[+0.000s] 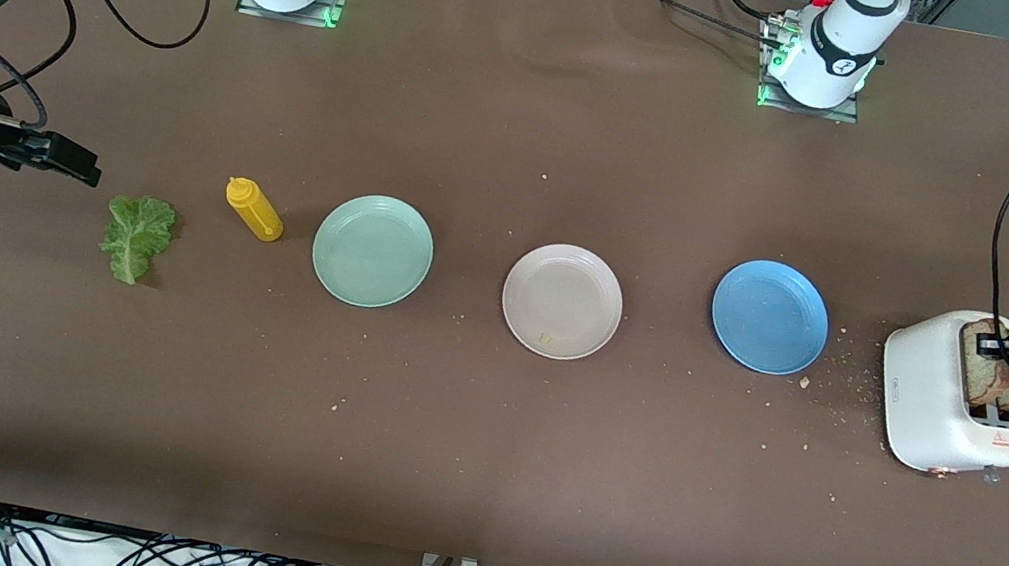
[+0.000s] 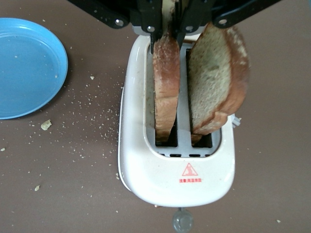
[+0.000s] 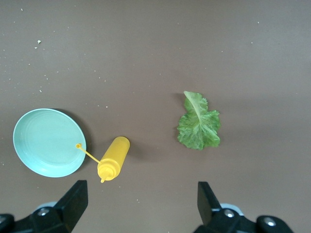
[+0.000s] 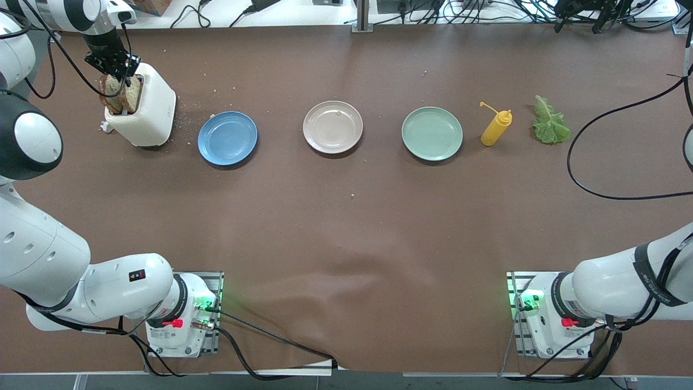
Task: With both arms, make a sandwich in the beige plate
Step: 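Lift the bread slice out of the toaster toward the beige plate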
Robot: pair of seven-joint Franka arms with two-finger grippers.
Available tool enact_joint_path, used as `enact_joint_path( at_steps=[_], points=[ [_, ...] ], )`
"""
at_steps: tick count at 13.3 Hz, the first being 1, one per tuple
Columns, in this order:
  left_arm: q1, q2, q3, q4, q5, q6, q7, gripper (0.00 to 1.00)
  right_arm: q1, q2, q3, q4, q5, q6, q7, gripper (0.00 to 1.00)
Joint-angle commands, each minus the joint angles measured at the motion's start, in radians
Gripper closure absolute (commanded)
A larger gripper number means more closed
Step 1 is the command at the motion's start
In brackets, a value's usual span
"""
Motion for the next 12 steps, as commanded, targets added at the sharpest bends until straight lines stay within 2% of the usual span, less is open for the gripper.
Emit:
enact_joint_path(
  at_steps=[1,3,6,9,12],
  points=[
    [0.006,-0.104,-0.005,-0.013,0.026,-0.037,0.062,1.0,-0.005,-0.011,0.002,-0.008,-0.012,-0.008,-0.014,0.0],
    [-0.008,-0.166,-0.02,0.028,0.02,-0.125,0.071,1.0,-0.005,-0.011,0.002,-0.008,-0.012,-0.008,-0.014,0.0],
    [-0.014,-0.162,-0.155,0.235,-0.024,-0.395,0.068,1.0,-0.005,-0.01,0.002,-0.008,-0.012,-0.008,-0.014,0.0],
    [-0.019,-0.161,-0.252,0.258,-0.134,-0.412,0.045,1.0,-0.006,-0.01,0.002,-0.008,-0.012,-0.007,-0.014,0.0],
    [-0.082,-0.106,-0.278,0.261,-0.283,-0.408,-0.002,1.0,-0.006,-0.01,0.002,-0.008,-0.012,-0.008,-0.014,0.0]
  ],
)
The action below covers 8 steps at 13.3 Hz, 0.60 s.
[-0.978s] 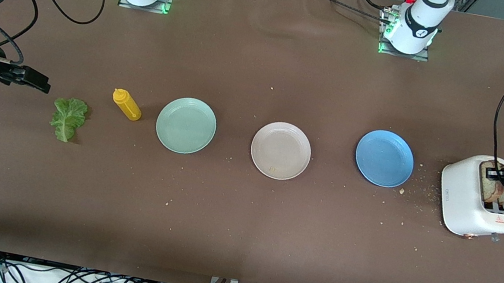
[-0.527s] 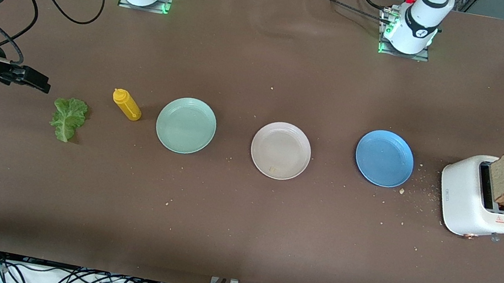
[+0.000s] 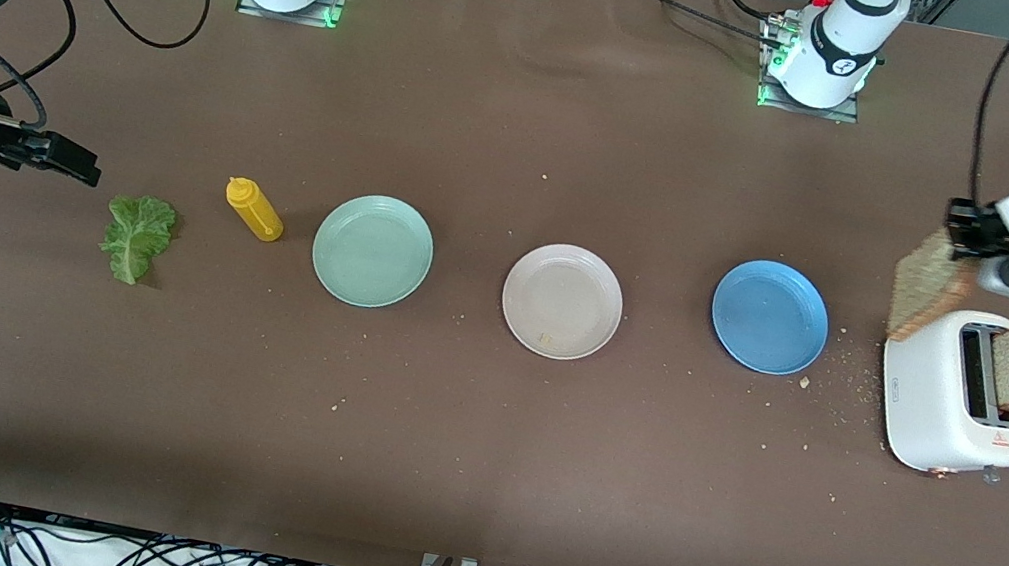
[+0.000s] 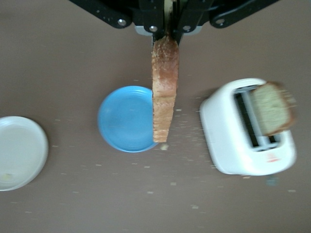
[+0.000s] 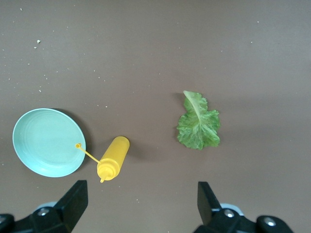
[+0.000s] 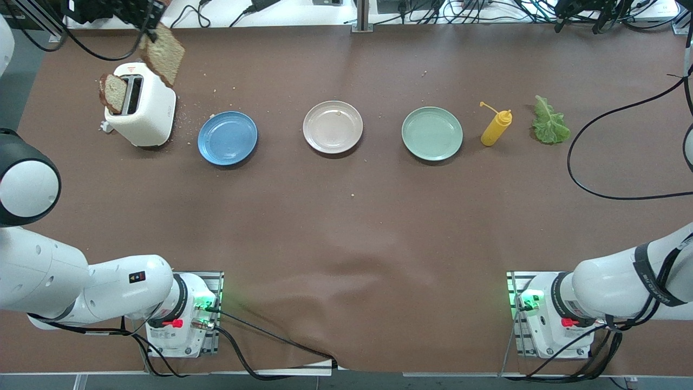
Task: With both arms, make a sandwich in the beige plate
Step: 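Lift the bread slice out of the toaster toward the beige plate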
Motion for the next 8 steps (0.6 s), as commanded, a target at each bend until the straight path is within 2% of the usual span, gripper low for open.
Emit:
enact_joint_path(
  at_steps=[1,4,8],
  points=[
    [-0.065,0.091,-0.004,0.042,-0.121,-0.01,-0.032,1.0,-0.006,-0.01,0.003,-0.007,-0.012,-0.006,-0.014,0.0],
    [-0.131,0.193,-0.004,0.093,-0.242,0.024,-0.095,1.0,-0.006,-0.01,0.003,-0.007,-0.012,-0.006,-0.014,0.0],
    [-0.167,0.318,-0.004,0.098,-0.527,0.163,-0.191,1.0,-0.006,-0.01,0.003,-0.007,-0.012,-0.008,-0.014,0.0]
  ],
)
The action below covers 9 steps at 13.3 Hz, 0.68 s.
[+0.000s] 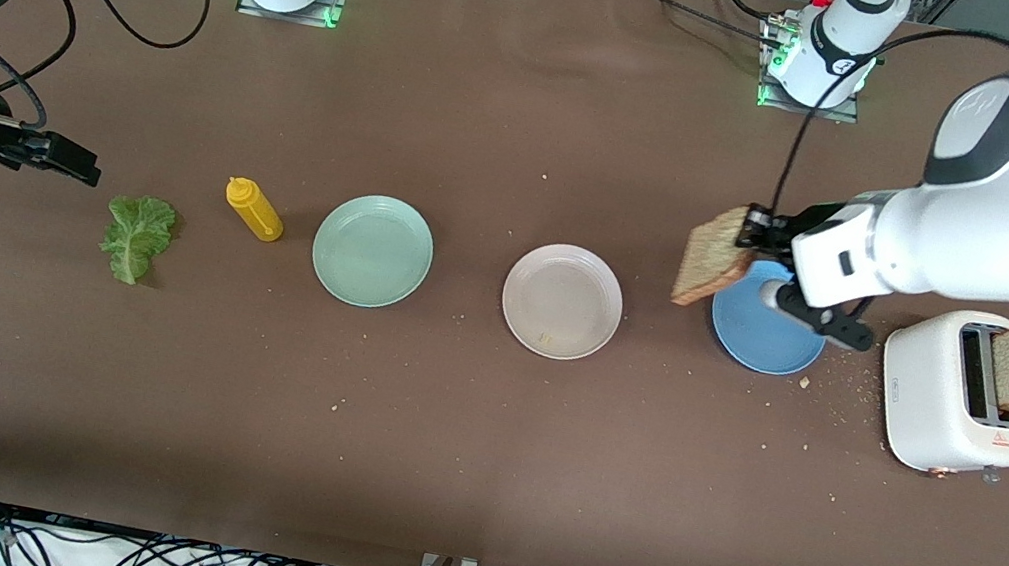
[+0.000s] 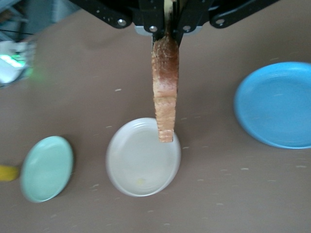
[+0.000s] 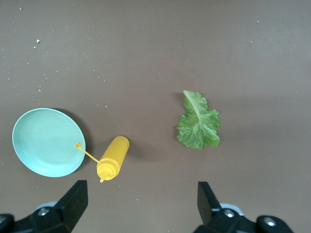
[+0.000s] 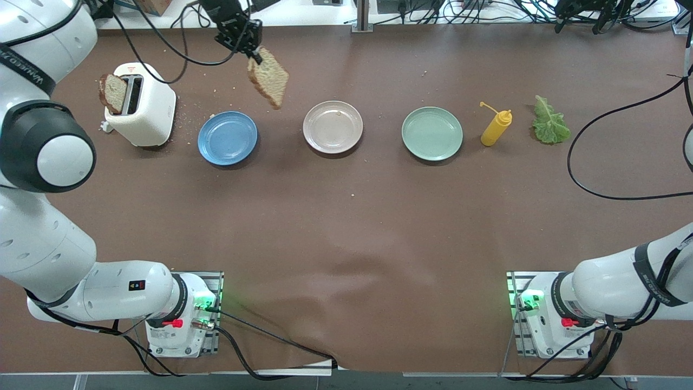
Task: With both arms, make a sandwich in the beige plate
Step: 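Lift the bread slice out of the toaster toward the beige plate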
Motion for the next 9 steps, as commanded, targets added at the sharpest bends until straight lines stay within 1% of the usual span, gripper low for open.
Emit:
enact_joint_path(
  at_steps=[1,3,5,6,9],
  points=[
    [-0.02,0.107,0.001,0.054,-0.173,0.09,-0.056,1.0,-0.006,-0.01,0.002,-0.006,-0.012,-0.007,-0.013,0.0],
    [-0.047,0.166,0.001,0.052,-0.267,0.17,-0.05,1.0,-0.006,-0.01,0.003,-0.006,-0.01,-0.007,-0.013,0.0],
    [-0.055,0.245,0.001,0.051,-0.324,0.206,-0.015,1.0,-0.004,-0.011,0.006,-0.004,-0.01,-0.007,-0.013,0.0],
    [-0.055,0.278,0.001,0.046,-0.34,0.22,0.039,1.0,-0.003,-0.011,0.008,-0.003,-0.01,-0.007,-0.013,0.0],
    [-0.052,0.371,0.003,0.031,-0.399,0.282,0.285,1.0,0.003,-0.011,0.011,-0.003,-0.01,-0.006,-0.013,0.0]
  ],
)
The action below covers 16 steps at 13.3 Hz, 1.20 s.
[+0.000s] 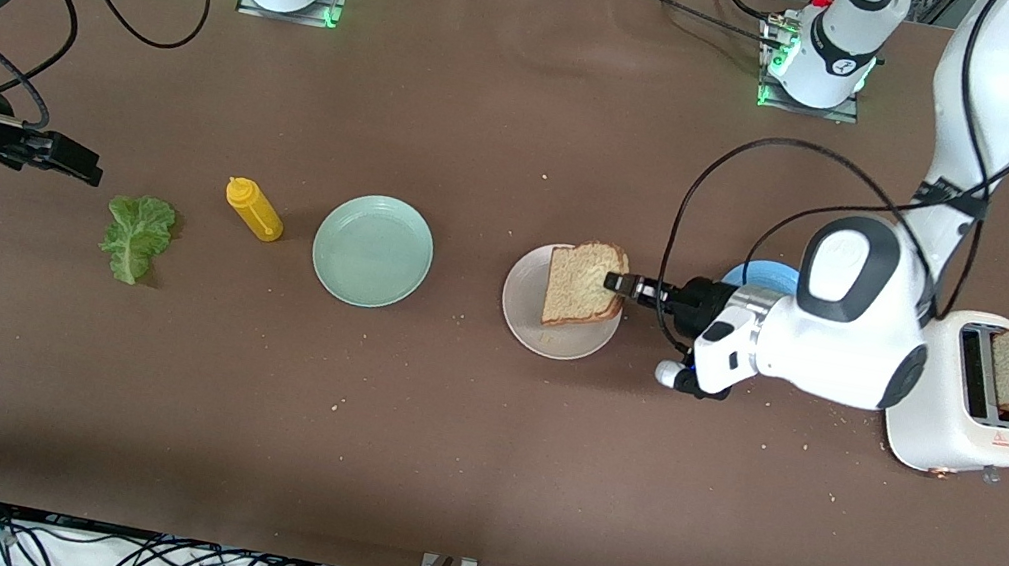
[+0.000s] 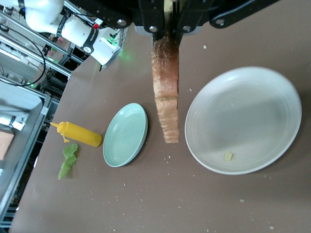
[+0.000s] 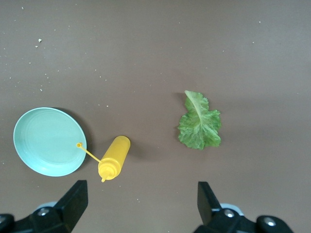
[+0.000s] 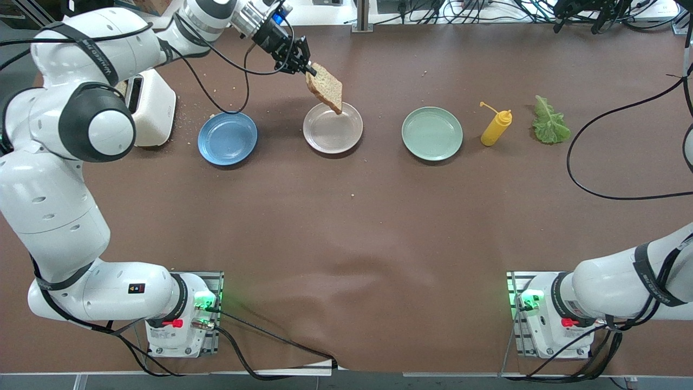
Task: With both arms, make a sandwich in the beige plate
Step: 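Lower the bread slice onto the beige plate and open the left gripper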
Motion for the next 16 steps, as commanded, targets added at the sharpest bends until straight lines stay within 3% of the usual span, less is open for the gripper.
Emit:
enact_joint_path(
  at_steps=[1,6,16],
  points=[
    [0.001,0.085,0.0,0.011,-0.079,0.046,0.208,1.0,0.002,-0.009,0.008,-0.005,-0.009,-0.007,-0.014,0.0],
    [0.01,0.147,0.003,-0.06,-0.165,0.103,0.456,1.0,0.002,-0.003,0.008,-0.006,-0.006,-0.006,-0.015,0.0],
    [0.026,0.164,0.009,-0.093,-0.16,0.13,0.527,1.0,0.004,0.003,0.008,-0.006,-0.004,-0.004,-0.014,0.0]
  ],
)
